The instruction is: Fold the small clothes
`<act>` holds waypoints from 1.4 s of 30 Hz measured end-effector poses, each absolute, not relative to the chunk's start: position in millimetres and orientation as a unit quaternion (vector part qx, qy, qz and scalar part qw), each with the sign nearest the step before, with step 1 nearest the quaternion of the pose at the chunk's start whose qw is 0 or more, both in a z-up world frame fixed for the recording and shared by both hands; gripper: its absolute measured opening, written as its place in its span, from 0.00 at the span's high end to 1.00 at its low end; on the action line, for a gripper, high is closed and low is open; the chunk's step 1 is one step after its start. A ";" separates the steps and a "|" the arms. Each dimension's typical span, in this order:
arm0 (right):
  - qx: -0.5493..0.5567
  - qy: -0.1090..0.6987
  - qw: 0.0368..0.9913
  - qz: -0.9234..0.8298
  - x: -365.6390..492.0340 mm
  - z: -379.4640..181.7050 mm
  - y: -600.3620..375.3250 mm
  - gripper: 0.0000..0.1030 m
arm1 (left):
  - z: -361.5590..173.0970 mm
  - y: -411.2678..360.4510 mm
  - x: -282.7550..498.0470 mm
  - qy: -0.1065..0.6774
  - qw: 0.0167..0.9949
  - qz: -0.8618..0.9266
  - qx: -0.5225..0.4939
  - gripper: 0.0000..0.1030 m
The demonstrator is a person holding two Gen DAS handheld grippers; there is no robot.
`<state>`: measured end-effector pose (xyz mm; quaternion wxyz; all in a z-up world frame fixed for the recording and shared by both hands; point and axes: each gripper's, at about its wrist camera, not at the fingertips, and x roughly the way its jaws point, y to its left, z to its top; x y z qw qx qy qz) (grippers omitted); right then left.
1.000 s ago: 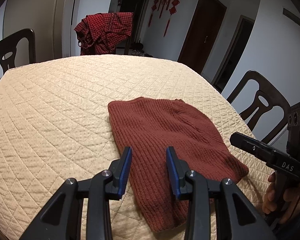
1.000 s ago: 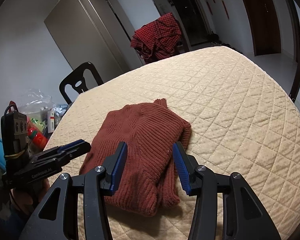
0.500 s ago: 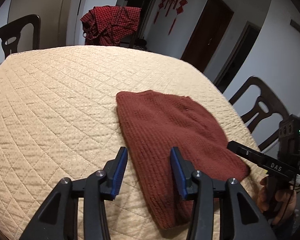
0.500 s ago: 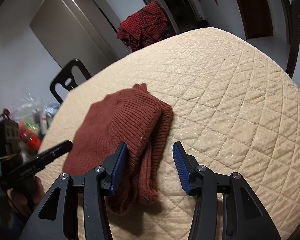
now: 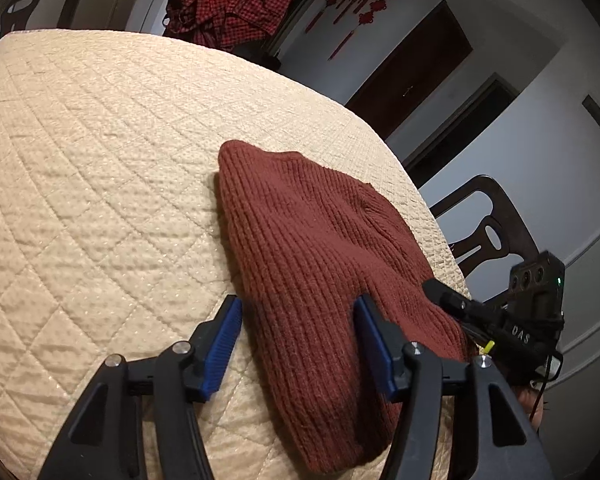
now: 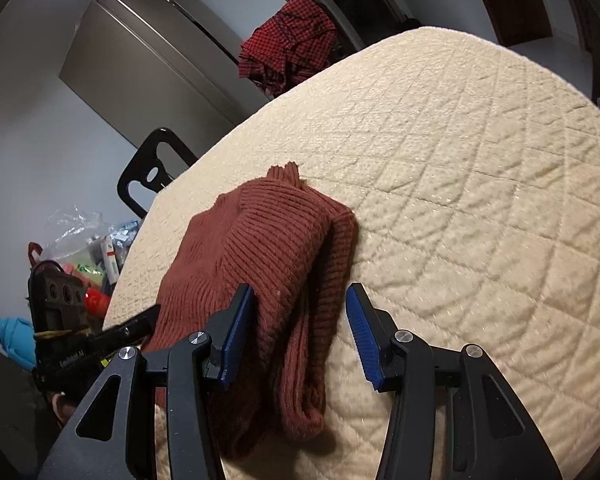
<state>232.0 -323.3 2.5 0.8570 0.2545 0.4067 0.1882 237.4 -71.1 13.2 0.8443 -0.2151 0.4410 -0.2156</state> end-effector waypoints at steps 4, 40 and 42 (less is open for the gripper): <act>0.252 0.409 0.856 0.191 241.2 2.7 -317.0 0.54 | 14.6 -81.1 240.5 0.440 0.848 -0.216 -0.202 0.39; 0.203 0.395 0.833 0.329 243.3 50.7 -158.6 0.76 | 73.3 41.3 203.2 0.376 0.896 -0.147 -0.184 0.62; 0.201 0.397 0.829 0.339 247.0 48.6 -139.8 0.76 | 74.0 55.5 202.2 0.373 0.899 -0.137 -0.182 0.62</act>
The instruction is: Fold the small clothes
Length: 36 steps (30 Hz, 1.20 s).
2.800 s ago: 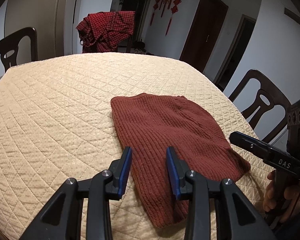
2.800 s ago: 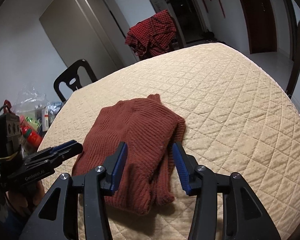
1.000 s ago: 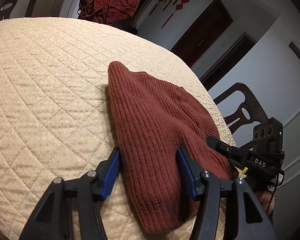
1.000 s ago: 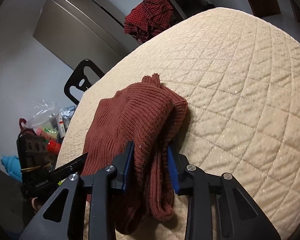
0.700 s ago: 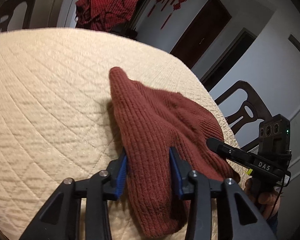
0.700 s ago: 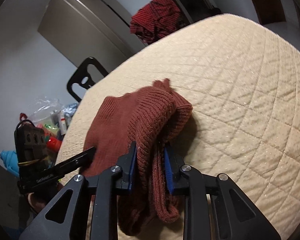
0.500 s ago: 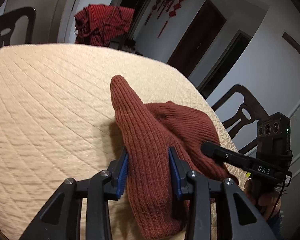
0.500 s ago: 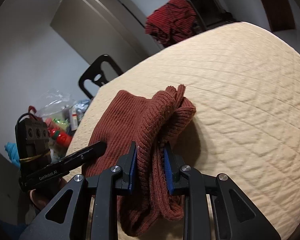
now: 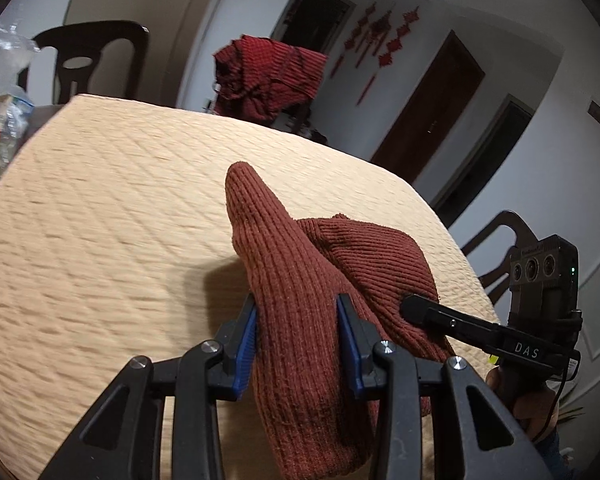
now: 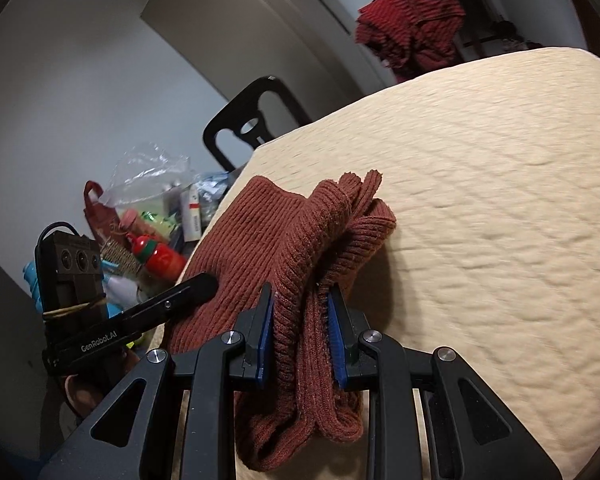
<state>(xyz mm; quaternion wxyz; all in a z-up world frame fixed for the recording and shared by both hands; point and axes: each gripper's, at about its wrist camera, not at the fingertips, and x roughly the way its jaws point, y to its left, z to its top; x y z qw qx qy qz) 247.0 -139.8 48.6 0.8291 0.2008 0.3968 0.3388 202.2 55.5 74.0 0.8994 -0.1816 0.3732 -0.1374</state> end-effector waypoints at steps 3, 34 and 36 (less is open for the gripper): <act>0.199 0.399 0.822 0.354 249.2 45.6 -115.9 0.76 | 74.7 78.7 199.8 0.368 0.904 -0.122 -0.182 0.62; 0.017 0.403 0.842 0.357 212.3 32.6 -55.4 0.74 | 36.1 95.2 146.4 0.379 0.918 -0.010 -0.118 0.60; 0.011 0.398 0.846 0.354 205.4 37.7 -59.1 0.74 | 41.3 92.7 142.0 0.378 0.920 -0.005 -0.109 0.60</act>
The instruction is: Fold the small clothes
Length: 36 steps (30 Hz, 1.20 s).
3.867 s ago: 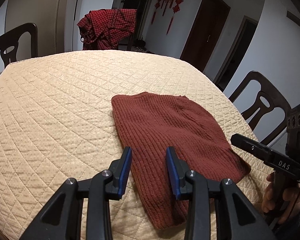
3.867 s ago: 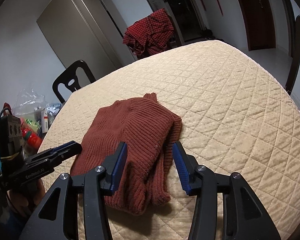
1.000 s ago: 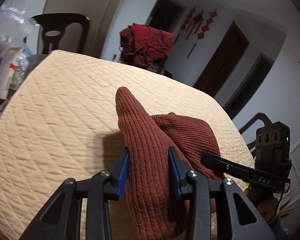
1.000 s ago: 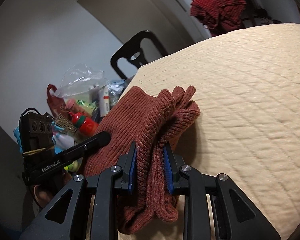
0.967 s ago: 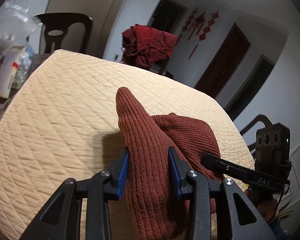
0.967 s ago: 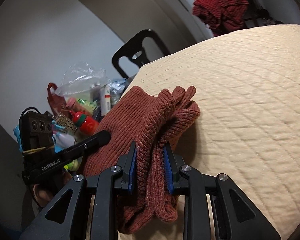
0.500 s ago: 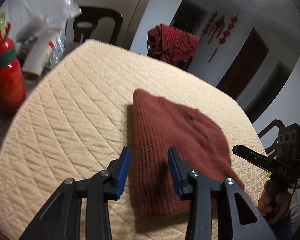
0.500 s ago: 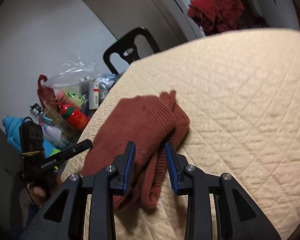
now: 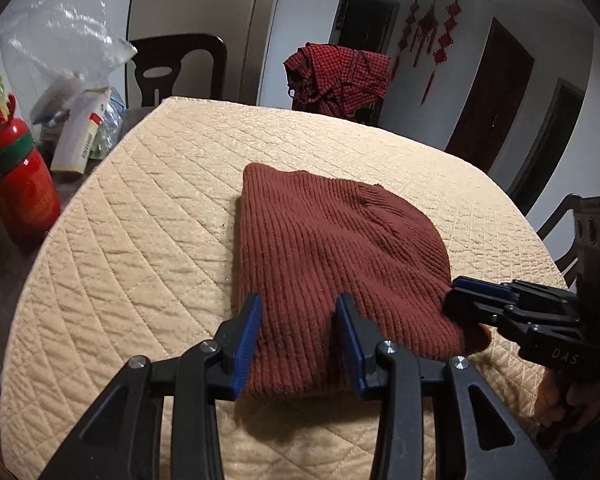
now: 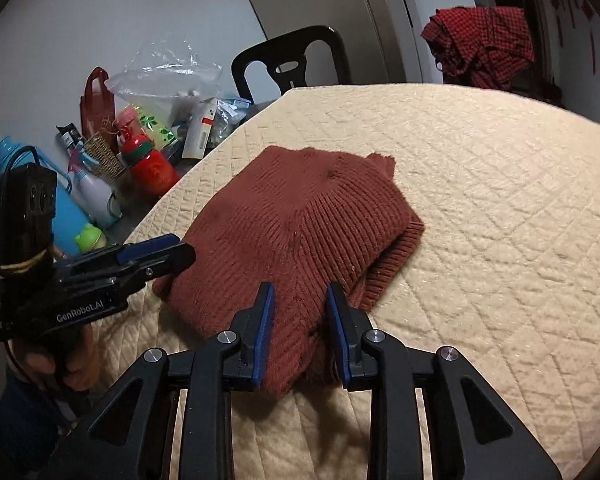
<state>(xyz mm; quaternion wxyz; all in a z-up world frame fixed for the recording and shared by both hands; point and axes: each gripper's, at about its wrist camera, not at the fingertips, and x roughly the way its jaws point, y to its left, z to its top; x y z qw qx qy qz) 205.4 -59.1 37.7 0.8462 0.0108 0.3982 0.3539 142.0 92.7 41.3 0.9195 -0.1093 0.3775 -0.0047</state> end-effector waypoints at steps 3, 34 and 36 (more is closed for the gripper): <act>0.009 0.393 0.848 0.356 193.3 43.1 -64.0 0.74 | 46.6 85.9 132.4 0.375 0.922 0.004 -0.096 0.60; -0.031 0.395 0.854 0.337 138.9 45.4 -82.3 0.57 | 32.7 59.0 87.5 0.412 0.908 0.037 -0.064 0.45; -0.048 0.408 0.854 0.320 142.1 33.5 -79.2 0.57 | 21.4 58.9 89.7 0.428 0.900 0.045 -0.062 0.45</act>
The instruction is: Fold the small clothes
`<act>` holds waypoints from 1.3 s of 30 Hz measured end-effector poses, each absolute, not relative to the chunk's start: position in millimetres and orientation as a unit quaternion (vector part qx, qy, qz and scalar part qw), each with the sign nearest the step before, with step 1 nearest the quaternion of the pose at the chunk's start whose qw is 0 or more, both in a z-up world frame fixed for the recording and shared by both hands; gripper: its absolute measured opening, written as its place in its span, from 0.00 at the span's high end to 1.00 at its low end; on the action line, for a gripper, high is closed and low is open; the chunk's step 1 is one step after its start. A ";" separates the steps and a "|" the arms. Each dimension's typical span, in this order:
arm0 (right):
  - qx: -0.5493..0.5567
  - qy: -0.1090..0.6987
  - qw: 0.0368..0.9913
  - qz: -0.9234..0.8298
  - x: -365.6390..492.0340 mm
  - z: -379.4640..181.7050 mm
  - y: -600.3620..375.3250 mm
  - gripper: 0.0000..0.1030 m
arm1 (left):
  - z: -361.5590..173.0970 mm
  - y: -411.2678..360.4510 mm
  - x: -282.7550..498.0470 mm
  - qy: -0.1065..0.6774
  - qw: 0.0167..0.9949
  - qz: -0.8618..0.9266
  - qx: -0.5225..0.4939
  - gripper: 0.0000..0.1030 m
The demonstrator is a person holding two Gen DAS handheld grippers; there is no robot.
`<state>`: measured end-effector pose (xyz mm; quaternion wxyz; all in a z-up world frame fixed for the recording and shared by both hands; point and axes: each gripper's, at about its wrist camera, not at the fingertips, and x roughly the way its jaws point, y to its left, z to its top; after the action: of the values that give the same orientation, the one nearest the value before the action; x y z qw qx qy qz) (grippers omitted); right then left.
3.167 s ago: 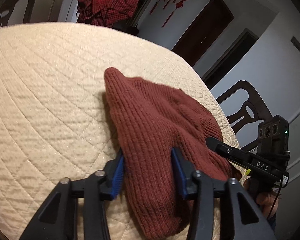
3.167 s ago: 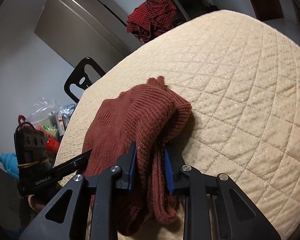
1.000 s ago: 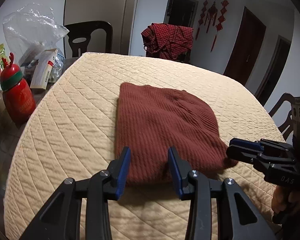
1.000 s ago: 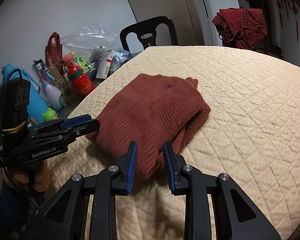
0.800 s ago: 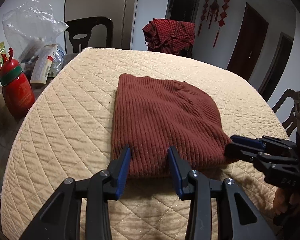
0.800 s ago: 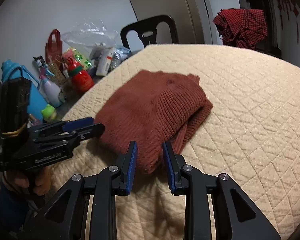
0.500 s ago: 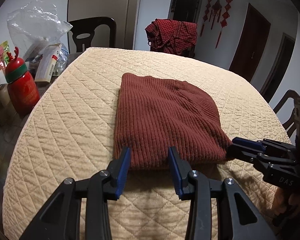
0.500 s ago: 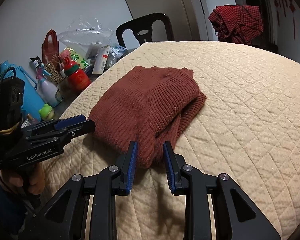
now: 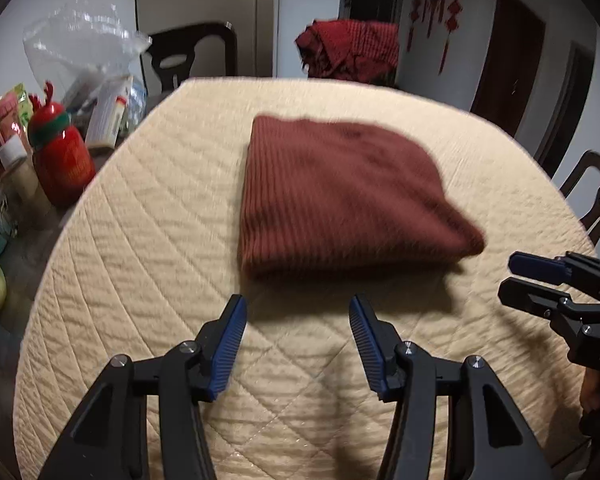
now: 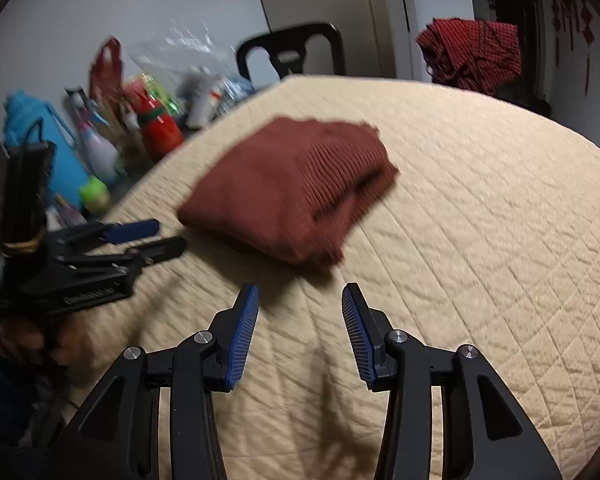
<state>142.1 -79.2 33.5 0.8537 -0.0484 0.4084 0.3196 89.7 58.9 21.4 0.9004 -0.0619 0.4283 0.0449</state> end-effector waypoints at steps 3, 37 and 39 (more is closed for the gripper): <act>-0.076 0.420 0.855 0.295 144.3 19.9 -77.2 0.57 | 10.4 59.1 91.0 0.441 0.894 0.052 -0.058 0.45; -0.122 0.417 0.857 0.278 138.6 9.3 -68.3 0.47 | 5.1 54.0 91.4 0.440 0.896 0.049 -0.039 0.25; -0.122 0.417 0.857 0.278 138.5 9.3 -68.2 0.47 | 4.9 53.9 91.4 0.439 0.896 0.049 -0.040 0.25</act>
<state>138.5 -68.2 9.3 0.8567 -0.1221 0.4169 0.2781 91.4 53.9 4.9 0.8961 -0.0398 0.4394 0.0491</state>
